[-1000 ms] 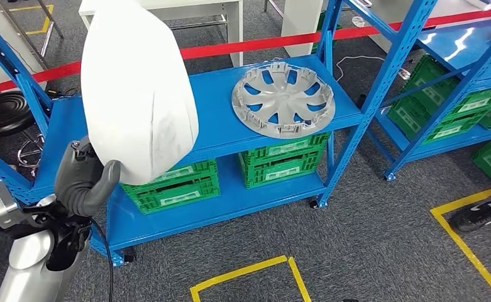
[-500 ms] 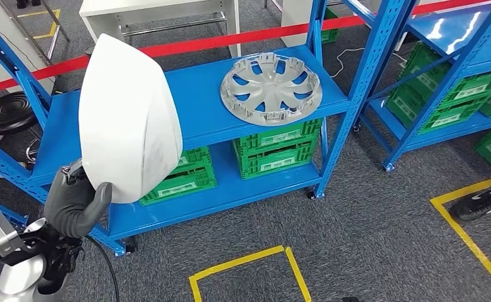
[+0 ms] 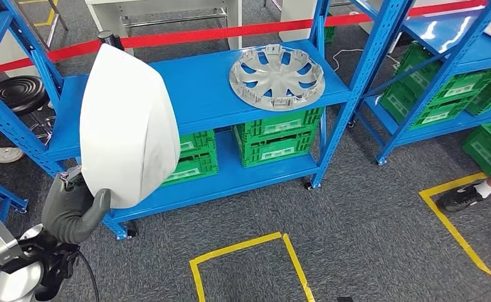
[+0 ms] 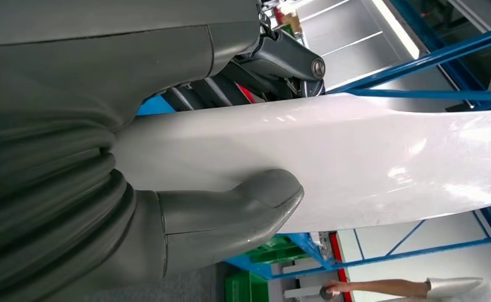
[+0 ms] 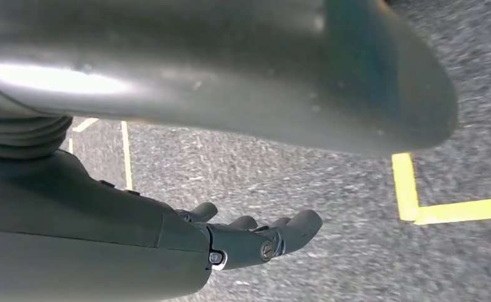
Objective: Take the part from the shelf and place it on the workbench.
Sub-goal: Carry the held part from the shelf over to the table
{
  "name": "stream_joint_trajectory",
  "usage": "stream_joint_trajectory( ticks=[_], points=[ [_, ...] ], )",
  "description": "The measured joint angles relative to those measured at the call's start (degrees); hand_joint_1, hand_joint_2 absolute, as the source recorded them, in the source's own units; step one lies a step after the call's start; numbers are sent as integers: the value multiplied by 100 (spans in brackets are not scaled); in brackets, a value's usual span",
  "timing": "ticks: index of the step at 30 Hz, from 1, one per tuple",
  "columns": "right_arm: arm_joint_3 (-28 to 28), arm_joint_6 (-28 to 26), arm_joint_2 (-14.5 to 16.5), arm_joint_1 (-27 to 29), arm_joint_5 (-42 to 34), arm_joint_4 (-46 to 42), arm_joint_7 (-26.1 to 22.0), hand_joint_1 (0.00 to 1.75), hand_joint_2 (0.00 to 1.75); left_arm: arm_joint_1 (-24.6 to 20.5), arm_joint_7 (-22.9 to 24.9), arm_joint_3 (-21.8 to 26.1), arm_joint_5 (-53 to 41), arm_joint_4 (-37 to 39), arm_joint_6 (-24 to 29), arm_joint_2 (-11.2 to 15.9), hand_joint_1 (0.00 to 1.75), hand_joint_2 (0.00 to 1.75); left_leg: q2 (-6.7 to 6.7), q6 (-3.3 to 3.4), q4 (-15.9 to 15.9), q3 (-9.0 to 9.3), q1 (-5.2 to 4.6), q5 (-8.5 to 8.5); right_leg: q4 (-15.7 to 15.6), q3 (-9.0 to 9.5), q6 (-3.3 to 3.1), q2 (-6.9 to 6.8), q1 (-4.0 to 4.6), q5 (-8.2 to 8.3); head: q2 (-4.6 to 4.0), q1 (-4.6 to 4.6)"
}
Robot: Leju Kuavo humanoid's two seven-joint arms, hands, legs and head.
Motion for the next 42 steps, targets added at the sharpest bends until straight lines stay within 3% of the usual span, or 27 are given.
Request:
stream_joint_trajectory(
  ticks=[2, 3, 5, 7, 9, 11, 12, 13, 15, 17, 19, 21, 23, 24, 25, 27, 28, 29, 31, 32, 33, 35, 36, 38, 39, 40, 42],
  points=[
    [0, 25, -2, -19, -12, -1, -4, 0, 0, 18, 7, 1, -27, -24, 0, -9, 175, 175, 2, -45, 69, -140, -4, 87, -768, 564, -52, 1, 15, 65, 0, -3],
    [0, 36, -3, -28, -17, -2, -8, 0, 0, 27, 10, 2, -39, -42, -1, -14, 175, 175, 4, -79, 88, -173, -8, 127, -1066, 743, -86, 3, 30, 20, 0, -3],
    [0, 55, -4, -39, -25, -2, -13, 0, 0, 41, 16, 5, -53, -78, -12, -32, 175, 175, 8, -152, 79, -190, -12, 213, -1313, 851, -160, 6, 62, -29, 0, 9],
    [0, 89, -1, -43, -29, -1, -14, 0, 0, 57, 29, 20, -77, -95, -29, -48, 175, 175, 0, -221, 66, -227, 0, 237, -1340, 767, -245, -9, 49, 77, 0, 22],
    [-1, 130, 0, -49, -38, 0, -38, 0, 0, 77, 48, 53, -103, -110, -51, -53, 175, 175, -11, -285, 338, -367, 18, -134, -1367, 629, -321, -31, 26, 231, 0, 17],
    [-2, 156, -2, -49, -45, 0, -78, 0, 0, 99, 60, 92, -119, -122, -78, -55, 175, 175, -13, -342, 1002, -537, 37, -729, -1365, 461, -345, -41, 19, 373, 0, 15],
    [-2, 166, -2, -47, -47, 0, -93, 0, 0, 116, 61, 112, -128, -125, -89, -56, 175, 175, -12, -364, 1338, -580, 46, -892, -1360, 380, -342, -44, 19, 440, 0, 14],
    [-2, 175, -2, -45, -50, 0, -103, 0, 0, 136, 61, 126, -138, -125, -94, -57, 175, 175, -12, -378, 1573, -574, 52, -933, -1355, 306, -335, -46, 18, 500, 0, 14],
    [-2, 191, -2, -43, -58, 0, -110, 0, 0, 167, 58, 144, -152, -124, -103, -59, 175, 175, -12, -390, 1644, -413, 63, -754, -1338, 179, -315, -49, 13, 598, 0, 14],
    [-2, 200, -2, -41, -66, 0, -113, 0, 0, 174, 48, 158, -155, -128, -119, -62, 175, 175, -13, -388, 1156, 46, 74, -527, -1310, 51, -276, -51, 4, 690, 0, 14],
    [-2, 206, -3, -41, -78, 0, -124, 0, 0, 172, 31, 174, -157, -143, -139, -68, 175, 175, -25, -345, 364, 657, 60, -584, -1283, -42, -211, -47, 10, 787, 0, 15],
    [-2, 211, -5, -38, -90, 0, -136, 0, 0, 170, 10, 184, -158, -154, -153, -73, 175, 175, -37, -254, -49, 888, 26, -722, -1297, -67, -137, -45, 15, 892, 0, 13],
    [-3, 217, -12, -21, -99, 0, -142, 0, 0, 169, -5, 196, -157, -148, -167, -77, 175, 175, -20, -131, -73, 799, 18, -649, -1312, -88, -57, -39, -2, 950, 0, 8],
    [-3, 222, -15, -10, -102, 1, -146, 0, 0, 168, -10, 206, -157, -144, -173, -81, 175, 175, -6, -70, -77, 745, 20, -590, -1244, -126, -25, -34, -8, 844, 0, 10],
    [-4, 227, -17, 0, -103, 2, -150, 0, 0, 167, -19, 217, -157, -140, -177, -85, 175, 175, 7, -14, -85, 675, 25, -520, -1067, -191, -2, -30, -12, 615, 0, 10],
    [-4, 236, -17, 4, -104, 4, -158, 0, 0, 171, -40, 239, -157, -138, -178, -89, 175, 175, 17, 44, -79, 516, 16, -379, -430, -356, 19, -27, -8, -7, 0, 13],
    [-4, 238, -19, 2, -103, 4, -161, 0, 0, 179, -53, 247, -158, -137, -177, -89, 175, 175, 17, 54, -69, 424, 4, -303, -69, -416, 23, -27, -2, -213, 0, 13],
    [-4, 238, -20, -2, -103, 4, -162, 0, 0, 194, -63, 252, -158, -138, -172, -89, 175, 175, 17, 56, -54, 326, -8, -229, 187, -417, 18, -26, 6, -257, 0, 13],
    [-4, 238, -20, -5, -100, 4, -161, 0, 0, 236, -78, 263, -161, -144, -159, -89, 175, 175, 17, 45, -8, 118, -26, -102, 207, -178, -18, -26, 26, -17, 0, 12],
    [-4, 238, -20, -7, -99, 4, -161, 0, 0, 256, -84, 268, -163, -153, -153, -89, 175, 175, 17, 34, 22, 28, -32, -48, -82, 91, -51, -25, 39, 131, 0, 12],
    [-4, 238, -22, -13, -97, 4, -161, 0, 0, 271, -88, 270, -167, -167, -149, -89, 175, 175, 18, 20, 50, -45, -38, -2, -492, 397, -97, -25, 58, 149, 0, 11],
    [-4, 238, -27, -24, -96, 3, -164, 0, 0, 287, -101, 272, -180, -200, -145, -89, 175, 175, 23, -28, 82, -121, -43, 87, -1214, 863, -168, -20, 99, 32, 0, 12],
    [-4, 237, -30, -27, -95, 2, -164, 0, 0, 294, -105, 272, -188, -214, -143, -89, 175, 175, 26, -59, 74, -128, -38, 136, -1382, 939, -194, -19, 117, -33, 0, 13],
    [-4, 236, -29, -24, -95, 3, -164, 0, 0, 315, -112, 275, -205, -235, -138, -88, 175, 175, 25, -132, 42, -132, -24, 221, -1443, 894, -247, -27, 118, 54, 0, 23],
    [-4, 237, -28, -28, -95, 3, -164, 0, 0, 330, -113, 279, -209, -245, -137, -86, 175, 175, 14, -169, 66, -157, -18, 166, -1457, 850, -282, -39, 107, 117, 0, 20],
    [-4, 237, -28, -31, -95, 4, -166, 0, 0, 344, -112, 284, -214, -252, -136, -83, 175, 175, 4, -207, 169, -198, -12, -9, -1475, 789, -321, -51, 91, 192, 0, 12],
    [-4, 238, -28, -33, -95, 4, -169, 0, 0, 362, -110, 302, -218, -257, -135, -78, 175, 175, -11, -275, 673, -328, 13, -592, -1483, 630, -362, -67, 74, 344, 0, -5]
  ],
)
